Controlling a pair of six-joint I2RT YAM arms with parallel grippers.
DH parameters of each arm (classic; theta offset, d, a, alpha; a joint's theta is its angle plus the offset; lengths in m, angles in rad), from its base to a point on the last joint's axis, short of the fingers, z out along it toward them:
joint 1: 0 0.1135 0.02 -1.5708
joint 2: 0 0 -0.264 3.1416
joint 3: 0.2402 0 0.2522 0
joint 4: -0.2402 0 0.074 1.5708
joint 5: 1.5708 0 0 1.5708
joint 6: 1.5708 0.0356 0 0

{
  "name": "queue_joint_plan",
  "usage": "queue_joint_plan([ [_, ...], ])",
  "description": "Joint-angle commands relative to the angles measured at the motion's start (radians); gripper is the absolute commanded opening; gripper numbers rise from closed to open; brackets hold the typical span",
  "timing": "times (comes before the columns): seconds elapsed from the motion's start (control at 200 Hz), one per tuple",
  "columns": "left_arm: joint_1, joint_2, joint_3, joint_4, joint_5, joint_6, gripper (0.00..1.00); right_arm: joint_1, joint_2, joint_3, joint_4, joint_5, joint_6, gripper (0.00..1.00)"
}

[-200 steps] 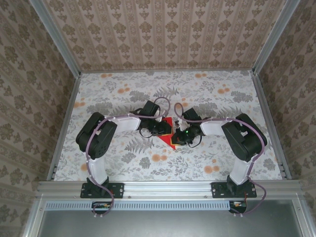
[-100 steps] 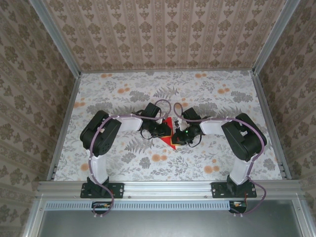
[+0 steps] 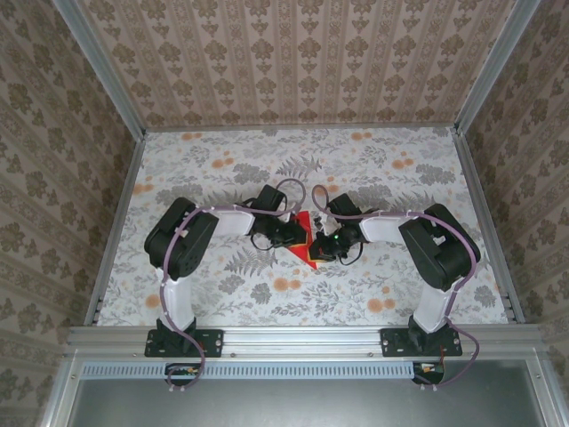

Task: Fold a paper plane with a square sheet of paper (fold left side to right side)
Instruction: Fourth fold the wing at the center of the table.

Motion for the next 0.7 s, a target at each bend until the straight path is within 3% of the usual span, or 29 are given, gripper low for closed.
queue_joint_plan([
  [0.0,0.051,0.054,0.004,0.011,-0.082,0.045,0.11,-0.009,0.057,-0.047,-0.192,0.156,-0.018,0.00],
  [0.695,0.191,0.135,0.178,-0.114,-0.086,0.163,0.11,-0.008,0.046,-0.065,-0.199,0.148,-0.018,0.00],
])
